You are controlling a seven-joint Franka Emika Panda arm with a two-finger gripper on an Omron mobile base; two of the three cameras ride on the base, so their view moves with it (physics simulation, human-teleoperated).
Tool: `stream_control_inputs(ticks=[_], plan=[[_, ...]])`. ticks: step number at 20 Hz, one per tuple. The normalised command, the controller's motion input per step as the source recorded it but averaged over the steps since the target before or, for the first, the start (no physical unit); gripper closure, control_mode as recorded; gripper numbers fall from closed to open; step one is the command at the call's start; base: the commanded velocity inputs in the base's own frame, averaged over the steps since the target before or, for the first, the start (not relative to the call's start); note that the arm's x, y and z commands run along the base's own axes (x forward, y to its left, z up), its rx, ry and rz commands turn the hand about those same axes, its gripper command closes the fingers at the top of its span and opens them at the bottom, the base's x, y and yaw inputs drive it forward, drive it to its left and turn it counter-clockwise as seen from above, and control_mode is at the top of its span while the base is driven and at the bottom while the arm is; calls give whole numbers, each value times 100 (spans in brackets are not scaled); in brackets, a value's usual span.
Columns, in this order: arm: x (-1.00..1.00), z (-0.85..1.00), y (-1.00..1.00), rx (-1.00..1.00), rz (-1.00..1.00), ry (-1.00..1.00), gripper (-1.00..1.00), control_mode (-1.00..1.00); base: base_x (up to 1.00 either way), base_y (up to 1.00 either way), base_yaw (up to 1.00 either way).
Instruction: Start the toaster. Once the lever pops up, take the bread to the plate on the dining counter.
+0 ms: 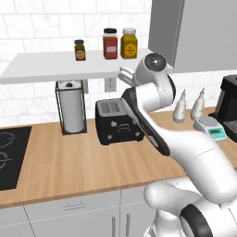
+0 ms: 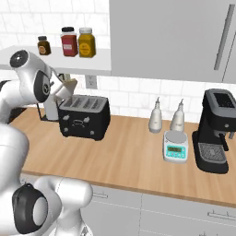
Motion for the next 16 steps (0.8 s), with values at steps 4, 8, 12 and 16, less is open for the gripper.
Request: stream_control_inputs(ticks=[4, 8, 12, 16], plan=[[-92, 15, -4, 6, -3, 28, 100, -100, 0, 0, 0], [-100, -14, -23, 0, 0, 11, 100, -100, 0, 0, 0], [-100, -36, -32, 0, 0, 1, 100, -100, 0, 0, 0], [-99, -23, -30, 0, 0, 4, 100, -100, 0, 0, 0]])
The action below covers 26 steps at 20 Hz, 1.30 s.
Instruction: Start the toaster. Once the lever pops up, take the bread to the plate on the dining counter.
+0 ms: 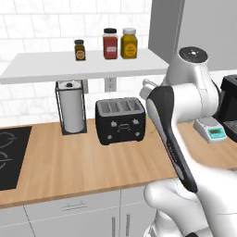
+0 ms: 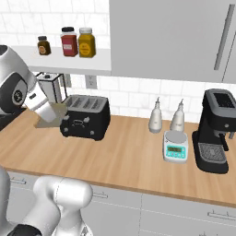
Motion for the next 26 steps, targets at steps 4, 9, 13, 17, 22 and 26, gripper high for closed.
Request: stream_control_inputs(ticks=[4, 9, 13, 17, 22, 26], plan=[[-54, -36, -19, 0, 0, 15, 100, -100, 0, 0, 0], [-23, -20, 0, 0, -1, 10, 100, 100, -27, -4, -4], [0, 0, 0, 0, 0, 0, 100, 100, -64, -33, -46], [0, 0, 0, 0, 0, 0, 100, 100, -8, -21, -85], [0, 0, 0, 0, 0, 0, 100, 100, 0, -13, -89], [0, 0, 0, 0, 0, 0, 100, 100, 0, -19, -86]])
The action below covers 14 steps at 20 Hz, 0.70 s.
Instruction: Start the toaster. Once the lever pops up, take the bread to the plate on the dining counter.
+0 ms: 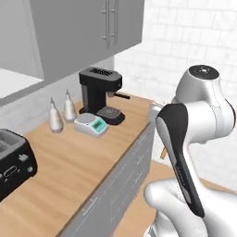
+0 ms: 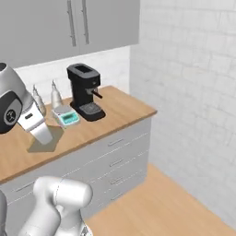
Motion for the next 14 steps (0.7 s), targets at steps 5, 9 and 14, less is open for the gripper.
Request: stream_control_inputs(ticks=[5, 9, 14], plan=[[0, 0, 0, 0, 0, 0, 100, 100, 0, -38, -82], [0, 0, 0, 0, 0, 0, 100, 100, 0, -57, -80], [0, 0, 0, 0, 0, 0, 100, 100, 0, -51, -79]])
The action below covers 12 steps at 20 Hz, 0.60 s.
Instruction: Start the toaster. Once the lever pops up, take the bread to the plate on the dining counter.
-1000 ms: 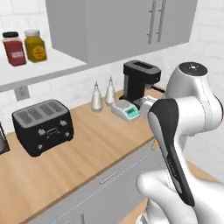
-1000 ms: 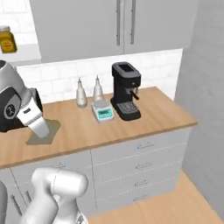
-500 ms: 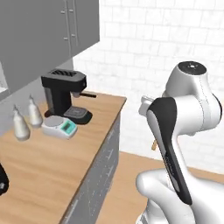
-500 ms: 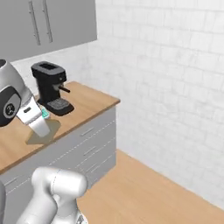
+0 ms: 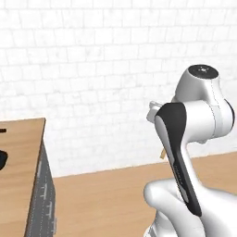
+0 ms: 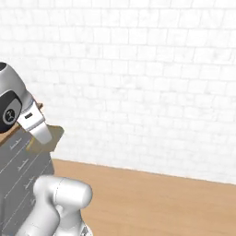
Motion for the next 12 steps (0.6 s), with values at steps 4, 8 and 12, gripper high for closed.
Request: stream_control_inputs(ticks=[4, 8, 12], plan=[[0, 0, 0, 0, 0, 0, 100, 100, 17, -42, -75], [0, 0, 0, 0, 0, 0, 100, 100, 37, -23, -70], [0, 0, 0, 0, 0, 0, 100, 100, 61, 1, -62]])
